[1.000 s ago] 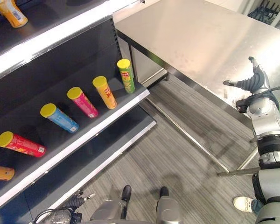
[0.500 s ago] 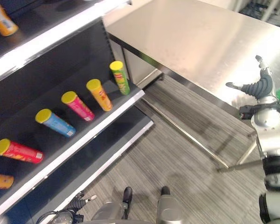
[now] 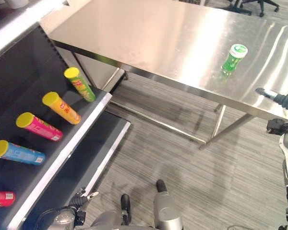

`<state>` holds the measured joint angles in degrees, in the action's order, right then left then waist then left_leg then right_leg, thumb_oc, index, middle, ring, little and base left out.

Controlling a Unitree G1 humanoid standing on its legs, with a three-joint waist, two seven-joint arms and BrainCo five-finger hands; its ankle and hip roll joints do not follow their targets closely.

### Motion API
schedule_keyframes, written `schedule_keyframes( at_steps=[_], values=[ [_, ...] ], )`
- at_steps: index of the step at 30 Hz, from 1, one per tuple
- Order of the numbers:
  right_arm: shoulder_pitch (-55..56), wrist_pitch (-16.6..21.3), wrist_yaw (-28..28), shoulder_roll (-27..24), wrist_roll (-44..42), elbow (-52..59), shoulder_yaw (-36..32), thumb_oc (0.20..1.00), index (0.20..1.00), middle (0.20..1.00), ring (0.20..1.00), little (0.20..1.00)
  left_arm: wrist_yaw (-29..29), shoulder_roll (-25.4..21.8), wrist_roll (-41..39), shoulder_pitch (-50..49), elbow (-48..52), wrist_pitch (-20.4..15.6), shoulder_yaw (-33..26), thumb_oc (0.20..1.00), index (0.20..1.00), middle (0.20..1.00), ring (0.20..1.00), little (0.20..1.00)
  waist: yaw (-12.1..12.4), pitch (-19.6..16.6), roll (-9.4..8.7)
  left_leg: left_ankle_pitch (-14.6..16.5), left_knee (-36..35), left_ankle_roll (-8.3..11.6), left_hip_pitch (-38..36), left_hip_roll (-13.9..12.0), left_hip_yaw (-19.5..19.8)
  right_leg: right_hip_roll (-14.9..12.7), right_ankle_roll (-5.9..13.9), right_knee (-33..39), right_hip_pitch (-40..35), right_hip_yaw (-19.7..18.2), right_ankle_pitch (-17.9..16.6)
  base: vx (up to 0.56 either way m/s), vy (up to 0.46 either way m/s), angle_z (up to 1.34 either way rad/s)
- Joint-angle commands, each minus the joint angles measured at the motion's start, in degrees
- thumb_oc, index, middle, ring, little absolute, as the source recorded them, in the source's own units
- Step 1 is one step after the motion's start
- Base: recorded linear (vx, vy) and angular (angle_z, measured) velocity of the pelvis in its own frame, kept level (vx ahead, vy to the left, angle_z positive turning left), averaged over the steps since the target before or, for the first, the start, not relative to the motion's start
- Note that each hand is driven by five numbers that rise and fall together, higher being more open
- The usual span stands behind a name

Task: Put the goods on the table back onto the shelves and tidy them up.

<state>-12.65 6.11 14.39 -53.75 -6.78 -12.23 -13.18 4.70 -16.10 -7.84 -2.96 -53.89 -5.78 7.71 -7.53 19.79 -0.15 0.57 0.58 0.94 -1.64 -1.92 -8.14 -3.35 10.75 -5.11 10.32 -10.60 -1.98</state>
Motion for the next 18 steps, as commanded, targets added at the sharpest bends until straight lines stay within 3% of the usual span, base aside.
schedule_keyframes(
  at_steps=[1, 3, 6, 7, 13, 14, 15, 16, 17, 18],
  values=[
    [-4.50, 2.91, 2.07, -3.03, -3.11, -1.82, -0.13, 1.000, 1.000, 1.000, 1.000, 1.000, 0.86, -4.45, -0.45, 2.02, 1.17, -1.55, -1.90, 1.000, 1.000, 1.000, 1.000, 1.000, 0.98, -0.40, -2.84, 10.50, 9.21, 2.25, 1.85, -2.64, 1.01, -5.91, 1.46, -4.94, 0.34, 10.03, 4.42, -0.08, -0.047, -1.01],
    [-7.07, 2.74, 2.02, -4.27, -3.50, -3.82, 1.60, 1.000, 1.000, 1.000, 1.000, 1.000, 1.49, -4.64, -1.03, 2.07, 0.84, -1.66, -2.21, 1.000, 1.000, 1.000, 1.000, 1.000, 2.34, 0.00, -2.59, 9.97, 10.06, 2.64, 3.10, -5.00, 0.17, -8.81, 0.69, -7.09, -1.57, 11.88, 4.78, -0.17, -0.122, -0.75],
    [-8.23, 2.48, 1.59, -5.44, -3.56, -4.56, 2.82, 1.000, 1.000, 1.000, 1.000, 1.000, 1.74, -5.03, -1.71, 1.29, 0.98, -1.58, -3.01, 1.000, 1.000, 1.000, 1.000, 1.000, 3.90, -0.84, -3.21, 9.55, 10.10, 3.30, 3.93, -6.51, -0.99, -11.55, 0.88, -7.04, -4.36, 16.07, 3.98, -0.08, -0.201, -0.35],
    [-7.94, 1.97, 0.95, -5.92, -3.48, -4.20, 2.73, 1.000, 1.000, 1.000, 1.000, 1.000, 1.64, -4.86, -1.91, 0.83, 0.83, -1.59, -3.58, 1.000, 1.000, 1.000, 1.000, 1.000, 5.23, -1.98, -4.74, 9.28, 10.34, 4.03, 4.14, -6.79, -1.78, -11.79, 1.42, -3.89, -6.68, 18.32, 4.32, 0.00, -0.219, -0.23],
    [-7.85, 1.95, 0.94, -5.89, -3.47, -4.15, 2.66, 1.000, 1.000, 1.000, 1.000, 1.000, 1.64, -4.89, -1.91, 0.80, 0.85, -1.58, -3.56, 1.000, 1.000, 1.000, 1.000, 1.000, 5.21, -2.01, -4.76, 9.26, 10.33, 4.04, 4.15, -6.77, -1.73, -11.79, 1.43, -3.72, -6.79, 18.41, 4.25, 0.00, -0.043, -0.14],
    [-7.84, 2.10, 0.83, -6.12, -3.73, -4.02, 2.77, 1.000, 1.000, 1.000, 1.000, 1.000, 1.67, -4.82, -1.95, 0.73, 0.69, -1.57, -3.65, 1.000, 1.000, 1.000, 1.000, 1.000, 5.67, -2.61, -5.50, 9.02, 10.51, 4.53, 4.41, -7.18, -1.93, -11.34, 1.63, -2.75, -7.27, 18.87, 4.96, 0.05, -0.470, 0.08],
    [-5.88, 2.25, -0.11, -5.99, -5.20, -1.55, 1.06, 1.000, 1.000, 1.000, 1.000, 1.000, 1.43, -4.37, -2.29, 0.74, 0.01, -1.41, -4.37, 1.000, 1.000, 1.000, 1.000, 1.000, 5.59, -3.21, -6.04, 7.13, 9.66, 6.90, 4.01, -9.58, -0.16, -7.46, 0.43, -2.03, -7.84, 17.37, 8.32, 0.12, -0.763, 0.17],
    [-4.55, 3.68, -1.09, -4.84, -6.56, 3.02, -0.63, 1.000, 1.000, 1.000, 1.000, 1.000, 0.71, -4.49, -1.52, 0.50, 0.98, -1.46, -3.98, 1.000, 1.000, 1.000, 1.000, 1.000, 5.30, -2.83, -5.56, 6.53, 11.39, 7.72, 3.49, -11.89, 1.72, -4.54, -1.90, -3.35, -8.75, 17.32, 11.16, 0.11, -0.657, 0.33],
    [-4.36, 3.62, -1.11, -4.80, -6.55, 3.16, -0.81, 1.000, 1.000, 1.000, 1.000, 1.000, 0.71, -4.52, -1.51, 0.48, 1.03, -1.43, -3.93, 1.000, 1.000, 1.000, 1.000, 1.000, 5.24, -2.79, -5.49, 6.63, 11.60, 7.78, 3.61, -12.00, 1.91, -4.45, -1.97, -3.41, -8.81, 17.47, 11.22, 0.07, -0.427, 0.59],
    [-4.66, 3.64, -0.99, -4.43, -5.67, 5.03, -0.26, 1.000, 1.000, 1.000, 1.000, 1.000, 0.39, -4.09, -1.43, 0.41, 2.22, -1.28, -3.79, 1.000, 1.000, 1.000, 1.000, 1.000, 5.48, -2.02, -5.25, 6.15, 16.24, 7.46, 4.86, -11.87, 2.82, -3.89, -3.23, -3.38, -10.07, 18.38, 11.99, 0.00, -0.134, 0.55]
  ],
)
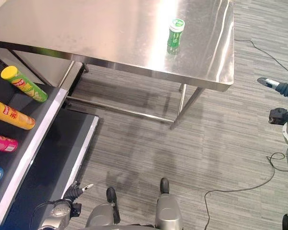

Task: Put the goods on the table back onto the shelves and tidy them up.

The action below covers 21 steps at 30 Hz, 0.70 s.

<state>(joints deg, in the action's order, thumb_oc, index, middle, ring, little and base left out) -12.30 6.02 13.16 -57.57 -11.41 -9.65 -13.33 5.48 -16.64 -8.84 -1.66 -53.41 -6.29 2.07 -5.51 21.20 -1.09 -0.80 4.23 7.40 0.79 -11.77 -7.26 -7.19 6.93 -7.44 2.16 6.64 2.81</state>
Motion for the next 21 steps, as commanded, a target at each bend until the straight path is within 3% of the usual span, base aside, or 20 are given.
schedule_keyframes(
  at_steps=[1, 2, 3, 4, 7, 8, 11, 14, 18, 21],
  values=[
    [-5.02, 3.69, 0.26, -0.57, -1.01, 2.50, -0.13, 1.000, 1.000, 1.000, 1.000, 1.000, -0.39, -3.55, -0.43, -0.90, 1.77, -0.74, 1.83, 1.000, 1.000, 1.000, 1.000, 1.000, 3.34, -3.35, -4.27, 7.66, 12.92, 1.01, 2.59, -2.06, 2.13, -0.01, 0.59, -1.04, -2.01, 1.28, 7.21, -0.02, -0.167, 0.39],
    [-5.64, 3.59, 0.25, -0.07, -1.00, 3.07, 0.47, 1.000, 1.000, 1.000, 1.000, 1.000, -0.30, -3.33, -0.60, -0.63, 2.17, -0.69, 2.00, 1.000, 1.000, 1.000, 1.000, 1.000, 3.53, -2.62, -4.32, 7.65, 15.57, 0.78, 3.56, -0.72, 2.86, -0.09, 0.20, -0.91, -2.52, 1.67, 7.17, -0.06, -0.083, 0.08],
    [-7.02, 3.64, 0.65, 0.90, -1.10, 2.97, 1.38, 1.000, 1.000, 1.000, 1.000, 1.000, -0.65, -2.89, -0.63, -0.60, 3.10, -0.56, 2.70, 1.000, 1.000, 1.000, 1.000, 1.000, 4.16, -2.30, -4.50, 9.38, 15.78, 0.35, 5.38, 3.35, 3.74, -0.26, 0.07, -0.25, -3.03, 2.03, 7.06, -0.05, -0.082, 0.01],
    [-7.40, 3.49, 0.72, 1.32, -1.08, 2.76, 1.64, 1.000, 1.000, 1.000, 1.000, 1.000, -0.90, -2.56, -0.51, -0.64, 3.32, -0.45, 3.02, 1.000, 1.000, 1.000, 1.000, 1.000, 4.02, -2.58, -4.39, 10.49, 14.27, -0.22, 5.43, 5.04, 3.35, -0.26, 0.27, -0.11, -2.89, 2.26, 7.02, -0.03, -0.041, 0.23],
    [-8.13, 3.55, 0.86, 1.63, -1.00, 2.35, 2.30, 1.000, 1.000, 1.000, 1.000, 1.000, -1.20, -2.19, -0.13, -0.88, 3.35, -0.37, 3.41, 1.000, 1.000, 1.000, 1.000, 1.000, 3.99, -3.00, -4.08, 10.98, 12.73, -0.88, 5.01, 6.13, 2.63, -0.21, 0.70, -0.18, -2.74, 2.06, 7.15, 0.07, 0.075, 0.29],
    [-8.51, 3.27, 0.95, 2.78, -0.94, 1.41, 2.98, 1.000, 1.000, 1.000, 1.000, 1.000, -1.57, -1.72, -0.09, -1.07, 3.30, -0.37, 4.29, 1.000, 1.000, 1.000, 1.000, 1.000, 4.17, -3.57, -3.30, 11.31, 10.22, -2.01, 5.00, 8.67, 5.37, -0.41, 1.41, -1.49, -2.02, 1.27, 7.15, 0.17, 0.191, 0.01],
    [-8.75, 2.89, 1.00, 3.14, -0.39, 0.75, 3.22, 1.000, 1.000, 1.000, 1.000, 1.000, -1.89, -1.57, 0.21, -1.76, 3.41, -0.25, 4.46, 1.000, 1.000, 1.000, 1.000, 1.000, 4.39, -3.82, -2.96, 11.54, 9.39, -2.86, 4.41, 9.34, 5.15, -1.38, 2.12, -3.09, -1.71, 1.04, 7.00, 0.14, 0.163, -0.23],
    [-8.59, 2.48, 1.11, 3.29, -0.12, -0.13, 2.37, 1.000, 1.000, 1.000, 1.000, 1.000, -1.67, -1.78, 1.07, -1.46, 1.97, 0.06, 4.51, 1.000, 1.000, 1.000, 1.000, 1.000, 3.96, -3.26, -2.14, 12.10, 7.12, -4.42, 1.38, 10.15, 4.54, -4.91, 4.08, -12.15, 0.68, 0.34, 4.77, 0.17, 0.164, -0.06],
    [-5.31, 2.40, 1.08, 2.80, -0.39, -0.36, -0.79, 1.000, 1.000, 1.000, 1.000, 1.000, -1.09, -2.34, 0.42, -1.28, 1.99, -0.07, 3.87, 1.000, 1.000, 1.000, 1.000, 1.000, 3.37, -2.43, -2.20, 13.58, 6.83, -4.99, -1.21, 11.37, 7.05, -8.08, 3.65, -19.24, 2.32, 0.09, -0.51, 0.19, 0.014, 0.21],
    [-4.89, 2.42, 1.40, 1.96, -0.55, -1.02, -1.81, 1.000, 1.000, 1.000, 1.000, 1.000, -1.19, -2.92, -0.84, -1.26, 3.21, -0.42, 3.54, 1.000, 1.000, 1.000, 1.000, 1.000, 3.22, -2.22, -2.27, 14.23, 6.75, -4.52, -1.79, 10.68, 8.43, -8.66, 3.02, -19.36, 3.82, 0.04, -0.48, 0.16, -0.136, 0.41]
  ],
)
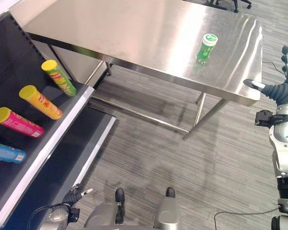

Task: Put the goods on the table back onto the shelves and tidy them up.

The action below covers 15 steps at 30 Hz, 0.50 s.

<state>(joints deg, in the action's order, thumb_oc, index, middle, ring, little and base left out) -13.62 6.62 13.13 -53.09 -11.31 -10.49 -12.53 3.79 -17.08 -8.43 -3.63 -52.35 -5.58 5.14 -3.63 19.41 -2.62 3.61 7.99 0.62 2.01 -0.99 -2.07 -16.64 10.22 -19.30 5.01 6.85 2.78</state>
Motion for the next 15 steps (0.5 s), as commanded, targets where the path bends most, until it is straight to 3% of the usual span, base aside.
schedule_keyframes(
  at_steps=[1, 2, 3, 6, 8, 10, 12, 13, 14, 15],
  values=[
    [-3.91, 1.86, 1.57, -4.03, -1.02, -1.24, -3.22, 1.000, 1.000, 1.000, 1.000, 1.000, 0.61, -3.20, -1.95, 0.87, 2.60, -1.53, 0.38, 1.000, 1.000, 1.000, 1.000, 1.000, 1.22, -0.57, -0.87, 10.57, 3.18, 3.35, -3.61, -1.55, 4.16, 0.76, -0.24, -4.83, 2.36, -0.30, 1.61, 0.15, -0.161, 0.33],
    [-3.99, 1.93, 1.55, -4.12, -1.07, -1.37, -3.14, 1.000, 1.000, 1.000, 1.000, 1.000, 0.61, -3.17, -1.97, 0.84, 2.64, -1.52, 0.39, 1.000, 1.000, 1.000, 1.000, 1.000, 1.09, -0.55, -0.70, 10.76, 3.33, 3.47, -3.59, -1.76, 4.31, 0.94, -0.34, -4.79, 2.19, -0.07, 1.73, 0.39, -0.390, 0.40],
    [-5.57, 1.90, 2.24, -6.74, -1.63, -3.15, -2.85, 1.000, 1.000, 1.000, 1.000, 1.000, 0.49, -3.66, -2.58, 0.01, 3.87, -1.71, 0.46, 1.000, 1.000, 1.000, 1.000, 1.000, 0.86, -0.47, -1.11, 10.94, 5.60, 4.99, -4.71, -3.72, 6.57, 2.28, 0.81, -0.78, 4.91, -1.95, 2.05, 0.37, -0.382, 0.28],
    [-8.27, 2.90, 2.51, -8.47, -3.99, -5.51, -1.27, 1.000, 1.000, 1.000, 1.000, 1.000, 0.40, -3.60, -3.20, -0.85, 3.64, -2.00, 0.61, 1.000, 1.000, 1.000, 1.000, 1.000, 0.32, -0.42, -1.11, 10.91, 5.57, 6.33, -7.21, -6.55, 8.80, 5.00, 2.29, 5.04, 7.73, -3.81, 1.59, 0.36, -0.432, 0.17],
    [-10.95, 3.90, 2.76, -11.20, -6.69, -9.27, 0.76, 1.000, 1.000, 1.000, 1.000, 1.000, 0.62, -3.63, -3.73, -1.23, 2.39, -2.12, 0.84, 1.000, 1.000, 1.000, 1.000, 1.000, -0.49, 0.01, -0.27, 8.79, 6.26, 7.46, -9.43, -9.97, 14.19, 7.76, 3.67, 9.69, 12.16, -6.38, 0.77, 0.34, -0.516, 0.49],
    [-14.98, 3.39, 2.03, -15.50, -6.82, -13.07, 3.24, 1.000, 1.000, 1.000, 1.000, 1.000, 0.18, -4.18, -3.71, -1.59, 0.75, -2.29, 1.34, 1.000, 1.000, 1.000, 1.000, 1.000, 0.32, -0.61, -0.93, 8.50, 7.62, 8.33, -9.42, -10.78, 15.60, 7.55, 2.40, 8.49, 10.87, -7.84, 1.63, 0.21, -0.424, 1.14],
    [-19.46, 2.63, 2.06, -15.30, -8.35, -13.44, 6.97, 1.000, 1.000, 1.000, 1.000, 1.000, 0.14, -3.64, -5.57, -1.33, 0.26, -1.98, 0.87, 1.000, 1.000, 1.000, 1.000, 1.000, 0.45, 0.27, -1.24, 0.27, 12.92, 8.74, -6.50, -11.37, 16.86, 7.71, 1.31, 3.41, 11.93, -8.82, 1.41, 0.10, -0.323, 0.76],
    [-19.71, 2.65, 2.07, -15.29, -8.36, -13.52, 7.21, 1.000, 1.000, 1.000, 1.000, 1.000, 0.14, -3.59, -5.57, -1.36, 0.26, -1.98, 0.79, 1.000, 1.000, 1.000, 1.000, 1.000, 0.28, 0.18, -1.29, 0.21, 12.91, 8.72, -6.37, -11.28, 16.95, 7.60, 1.32, 3.43, 12.00, -8.77, 1.39, 0.05, -0.425, 0.39],
    [-21.30, 2.57, 1.08, -15.35, -9.84, -15.31, 9.90, 1.000, 1.000, 1.000, 1.000, 1.000, 0.33, -2.85, -6.03, -1.25, 0.99, -2.34, 1.14, 1.000, 1.000, 1.000, 1.000, 1.000, 0.63, 0.51, -1.70, -3.53, 14.78, 7.06, -4.23, -13.68, 12.84, 8.37, -0.89, 4.73, 9.26, -7.45, 3.34, 0.04, -0.458, 0.44],
    [-21.38, 2.56, 0.99, -15.91, -9.85, -16.64, 10.41, 1.000, 1.000, 1.000, 1.000, 1.000, 0.33, -2.78, -5.56, -1.27, 1.74, -2.34, 1.30, 1.000, 1.000, 1.000, 1.000, 1.000, 0.43, 0.22, -1.65, -4.22, 13.53, 6.94, -4.05, -14.80, 9.52, 8.50, -1.41, 5.90, 7.81, -6.24, 3.69, 0.05, -0.532, 0.58]
  ],
)
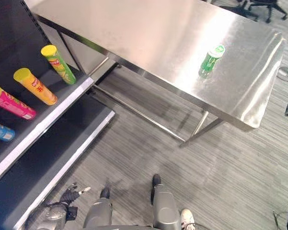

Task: Put the goods on the table back onto the shelves and tidy them up.

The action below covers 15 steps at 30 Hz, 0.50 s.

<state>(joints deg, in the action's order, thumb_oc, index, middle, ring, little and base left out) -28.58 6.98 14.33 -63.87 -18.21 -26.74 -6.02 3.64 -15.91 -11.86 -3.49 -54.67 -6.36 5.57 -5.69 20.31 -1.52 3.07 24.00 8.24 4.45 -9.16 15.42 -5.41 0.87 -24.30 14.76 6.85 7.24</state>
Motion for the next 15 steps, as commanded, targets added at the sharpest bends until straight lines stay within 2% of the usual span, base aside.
schedule_keyframes(
  at_steps=[1, 2, 3, 4, 5, 7, 9, 10, 15],
  values=[
    [-5.86, 1.58, -0.75, -5.63, -2.42, -0.11, 4.21, 1.000, 1.000, 1.000, 1.000, 1.000, -0.01, -3.83, -2.29, -1.34, 5.00, -1.29, 1.08, 1.000, 1.000, 1.000, 1.000, 1.000, 2.40, -1.13, -2.79, -3.58, -4.29, -0.58, -6.00, -6.60, -10.73, -2.75, 7.52, 12.24, -3.19, -5.26, -0.72, 0.04, -0.403, 0.76],
    [-5.20, 1.49, -1.06, -5.28, -2.76, 0.70, 3.26, 1.000, 1.000, 1.000, 1.000, 1.000, 0.05, -2.59, -1.95, -0.54, 5.44, -1.42, 1.83, 1.000, 1.000, 1.000, 1.000, 1.000, 2.42, -1.49, -2.47, 0.33, -8.57, -0.58, -3.96, -3.50, -14.15, -3.28, 7.40, 14.17, -4.65, -3.23, -0.96, 0.02, -0.311, 0.90],
    [-4.54, 1.55, -1.04, -5.12, -2.99, 0.49, 2.59, 1.000, 1.000, 1.000, 1.000, 1.000, -0.03, -2.26, -1.63, -0.32, 5.34, -1.32, 2.20, 1.000, 1.000, 1.000, 1.000, 1.000, 2.56, -1.81, -2.36, 2.09, -10.37, -0.64, -2.54, -1.36, -15.84, -3.65, 7.58, 15.29, -5.47, -1.93, -0.92, 0.01, -0.232, 0.82],
    [-4.38, 1.55, -1.05, -5.14, -3.00, 0.53, 2.46, 1.000, 1.000, 1.000, 1.000, 1.000, -0.02, -2.26, -1.63, -0.32, 5.33, -1.32, 2.26, 1.000, 1.000, 1.000, 1.000, 1.000, 2.52, -1.84, -2.36, 2.21, -10.28, -0.71, -2.52, -1.27, -15.77, -3.75, 7.66, 15.36, -5.58, -1.84, -0.86, -0.01, -0.107, 0.78],
    [-4.73, 1.68, -1.43, -5.28, -2.85, -1.32, 3.23, 1.000, 1.000, 1.000, 1.000, 1.000, 0.18, -2.30, -0.61, -0.59, 4.18, -1.43, 2.54, 1.000, 1.000, 1.000, 1.000, 1.000, 2.45, -2.33, -1.76, 3.58, -13.64, -0.57, -3.09, -0.58, -18.24, -3.47, 7.85, 15.61, -6.11, -0.56, -0.39, 0.02, -0.056, 0.73],
    [-8.56, 1.20, -2.02, -4.33, -2.68, -3.75, 7.04, 1.000, 1.000, 1.000, 1.000, 1.000, 0.07, -2.13, -1.24, -1.45, 4.50, -1.47, 2.67, 1.000, 1.000, 1.000, 1.000, 1.000, 3.22, -2.34, -1.48, 4.73, -13.34, -0.23, -2.96, 1.51, -17.72, -2.66, 7.77, 15.23, -6.46, -0.79, -0.53, 0.02, -0.057, 0.48],
    [-9.14, 0.87, -2.31, -3.57, -2.95, -5.81, 7.58, 1.000, 1.000, 1.000, 1.000, 1.000, 0.11, -1.68, -2.18, -1.35, 4.24, -1.41, 2.25, 1.000, 1.000, 1.000, 1.000, 1.000, 3.36, -2.05, -1.46, 4.60, -13.26, -0.11, -2.84, 1.77, -17.91, -2.92, 7.78, 15.57, -6.91, 0.26, -0.84, 0.00, -0.044, 0.09],
    [-11.98, 0.03, -2.96, -2.58, -3.63, -9.13, 9.89, 1.000, 1.000, 1.000, 1.000, 1.000, 0.38, -1.58, -2.45, -1.47, 2.48, -1.47, 1.57, 1.000, 1.000, 1.000, 1.000, 1.000, 3.88, -2.04, -1.67, 3.52, -13.49, 0.01, -2.65, 1.85, -19.05, -2.98, 7.72, 16.36, -7.89, 0.98, -1.12, 0.02, -0.016, 0.09],
    [-17.84, -1.08, -4.81, -0.75, -3.33, -15.27, 15.86, 1.000, 1.000, 1.000, 1.000, 1.000, 0.47, -1.78, -1.51, -2.41, -0.48, -1.21, 1.52, 1.000, 1.000, 1.000, 1.000, 1.000, 4.49, -2.23, -1.04, 2.75, -16.36, 0.04, -4.04, 1.62, -17.88, -2.64, 7.59, 16.57, -8.95, 1.22, -0.99, 0.02, -0.003, 0.05]
  ],
)
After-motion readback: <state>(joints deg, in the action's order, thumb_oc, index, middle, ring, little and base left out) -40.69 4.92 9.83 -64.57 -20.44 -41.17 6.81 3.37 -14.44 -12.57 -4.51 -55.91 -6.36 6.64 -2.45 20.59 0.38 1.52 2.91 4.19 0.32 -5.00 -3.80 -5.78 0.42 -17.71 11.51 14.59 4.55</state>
